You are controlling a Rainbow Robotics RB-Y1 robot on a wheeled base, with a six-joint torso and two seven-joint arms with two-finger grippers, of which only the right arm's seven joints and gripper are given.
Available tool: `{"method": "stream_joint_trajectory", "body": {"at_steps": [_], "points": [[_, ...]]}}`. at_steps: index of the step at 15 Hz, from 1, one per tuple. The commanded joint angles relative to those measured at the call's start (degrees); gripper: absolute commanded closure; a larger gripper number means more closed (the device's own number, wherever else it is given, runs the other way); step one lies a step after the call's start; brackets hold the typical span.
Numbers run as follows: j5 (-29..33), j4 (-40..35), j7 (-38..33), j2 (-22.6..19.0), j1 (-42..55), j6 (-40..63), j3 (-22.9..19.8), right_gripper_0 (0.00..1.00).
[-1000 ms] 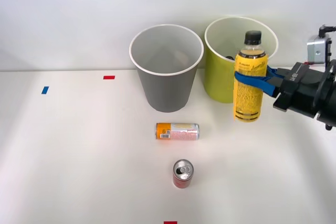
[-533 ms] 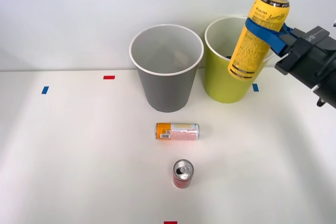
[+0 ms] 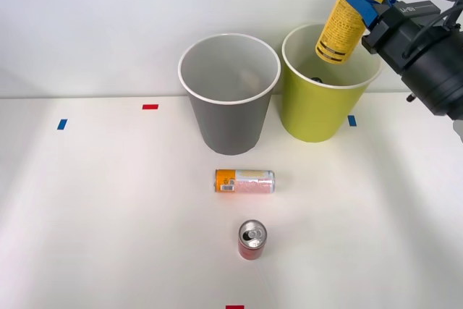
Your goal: Put cans in the gray bin, plastic bottles in the light green bin
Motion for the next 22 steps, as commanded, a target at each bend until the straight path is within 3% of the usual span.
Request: {"method": "stream_joint_trajectory", "body": {"at_steps": [1,14,15,16,17,18,22], "points": [[3.15,6.54,0.12,0.29,-4.50,-0.36,0.64,0.97],[3.23,11.11,0.04,0.90,-7.75,-2.82,5.65,0.97],[3.15,11.02,-0.05,0.90,-7.84,-3.00,5.65,0.86],[3.15,11.02,0.04,0.90,-7.84,-3.44,5.65,0.52],[3.15,11.02,0.04,0.90,-7.75,-3.44,5.65,0.06],[3.15,11.02,-0.05,0.90,-7.75,-3.44,5.65,0.00],[3.15,10.93,0.83,0.90,-7.75,-3.44,5.91,0.00]]}}
